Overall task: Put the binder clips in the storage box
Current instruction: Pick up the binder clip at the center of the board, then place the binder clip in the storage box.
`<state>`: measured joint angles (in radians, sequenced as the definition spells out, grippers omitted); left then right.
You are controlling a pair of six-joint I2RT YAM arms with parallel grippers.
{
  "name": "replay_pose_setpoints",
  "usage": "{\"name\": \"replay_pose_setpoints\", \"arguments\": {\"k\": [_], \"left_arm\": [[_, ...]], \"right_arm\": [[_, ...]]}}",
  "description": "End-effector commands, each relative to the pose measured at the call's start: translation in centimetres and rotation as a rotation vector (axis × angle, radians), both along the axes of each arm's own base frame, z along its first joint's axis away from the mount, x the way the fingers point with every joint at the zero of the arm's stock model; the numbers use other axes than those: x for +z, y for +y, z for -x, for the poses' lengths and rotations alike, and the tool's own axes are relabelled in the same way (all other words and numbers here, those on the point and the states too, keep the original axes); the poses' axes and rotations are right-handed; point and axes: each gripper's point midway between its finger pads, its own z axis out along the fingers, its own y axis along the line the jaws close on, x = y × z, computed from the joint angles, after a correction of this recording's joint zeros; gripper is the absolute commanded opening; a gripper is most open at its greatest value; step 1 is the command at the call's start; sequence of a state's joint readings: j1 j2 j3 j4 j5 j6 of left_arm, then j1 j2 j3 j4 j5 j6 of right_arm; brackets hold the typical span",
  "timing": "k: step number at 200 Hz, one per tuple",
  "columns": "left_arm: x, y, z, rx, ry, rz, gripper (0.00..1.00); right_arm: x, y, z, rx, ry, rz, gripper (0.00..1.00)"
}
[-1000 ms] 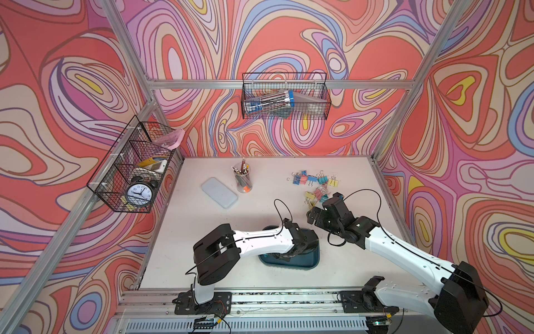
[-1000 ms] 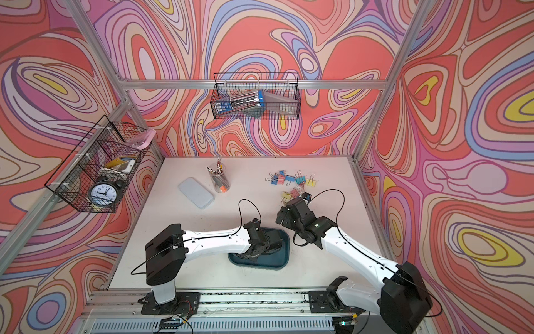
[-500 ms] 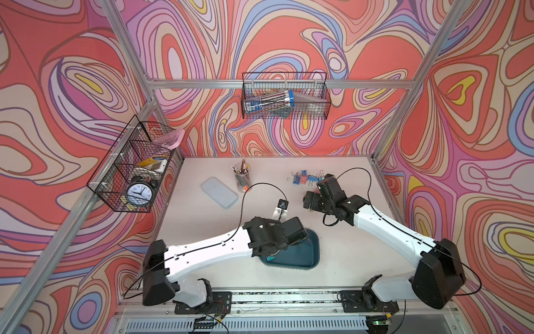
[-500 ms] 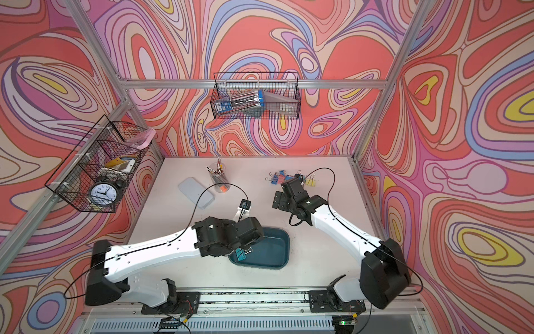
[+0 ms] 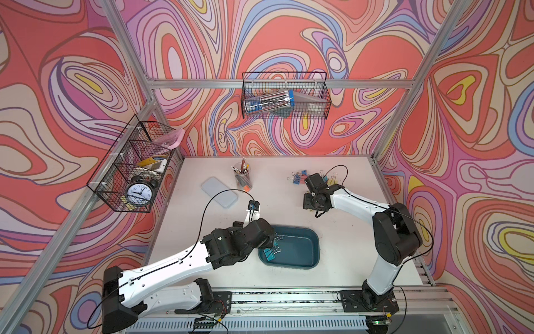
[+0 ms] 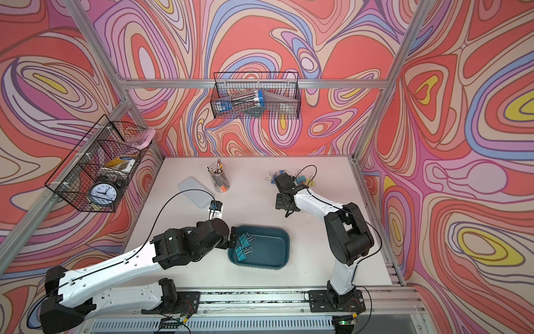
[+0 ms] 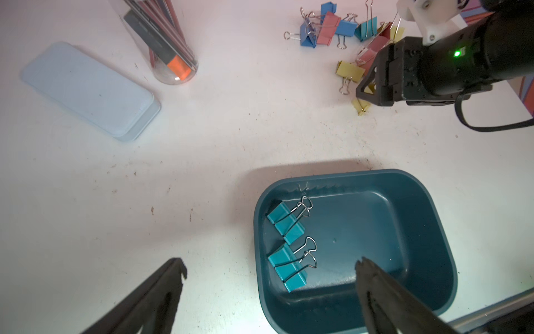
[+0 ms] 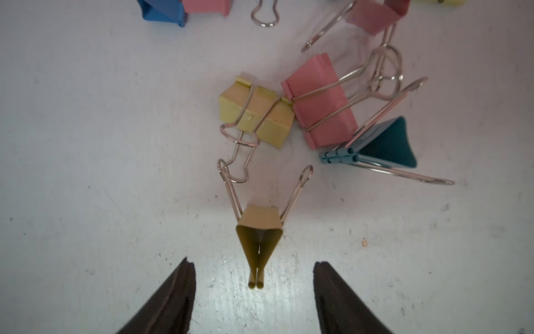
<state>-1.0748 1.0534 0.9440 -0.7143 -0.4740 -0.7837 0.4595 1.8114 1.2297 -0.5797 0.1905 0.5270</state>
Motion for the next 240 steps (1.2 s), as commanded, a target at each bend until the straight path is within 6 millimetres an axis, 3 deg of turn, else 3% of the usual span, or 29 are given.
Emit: {"name": "replay_pose_setpoints", "arguments": {"k": [1,73,107,139,164,189,208,240], "left_arm": [[0.8,-1.3,-0.1,-0.010,0.003,0.093,0.99],[1.3,-1.7,-0.7,-0.017,-0.005,0.048,0.99],[1.4,-1.7,-0.5,-0.027,-0.011,0.065,0.99],[2.0,-1.6,-0.4,-0.035,-0.038,0.110,0.99],[2.3,-1.1,-0.5,-0.016,-0.061,0.127,0.99],[2.4,-0.6,-0.6,0.002,-0.068,0.141,0.99],[2.1,-0.3,-0.8,0.022,-0.051,0.166,0.99],[1.0,1.2,-1.9,0.113,-0.001,0.249,0.99]], "right_arm": [[-0.7,-0.2,-0.2,0.005,-0.009,0.015,0.56],[-2.2,-0.5,-0.8,0.001,0.005,0.058,0.26],[-1.5,-0.5,-0.5,-0.001,-0.006,0.045,0.10],[0.9,-0.8,-0.2,-0.003,-0.046,0.028,0.01],[5.3,-0.4,0.5,-0.008,-0.125,-0.060,0.00],[9.2,0.9,2.8,-0.015,-0.178,-0.233,0.00],[11.5,3.4,5.9,-0.012,-0.205,-0.406,0.00],[12.2,9.3,13.2,0.024,-0.155,-0.551,0.00]]}}
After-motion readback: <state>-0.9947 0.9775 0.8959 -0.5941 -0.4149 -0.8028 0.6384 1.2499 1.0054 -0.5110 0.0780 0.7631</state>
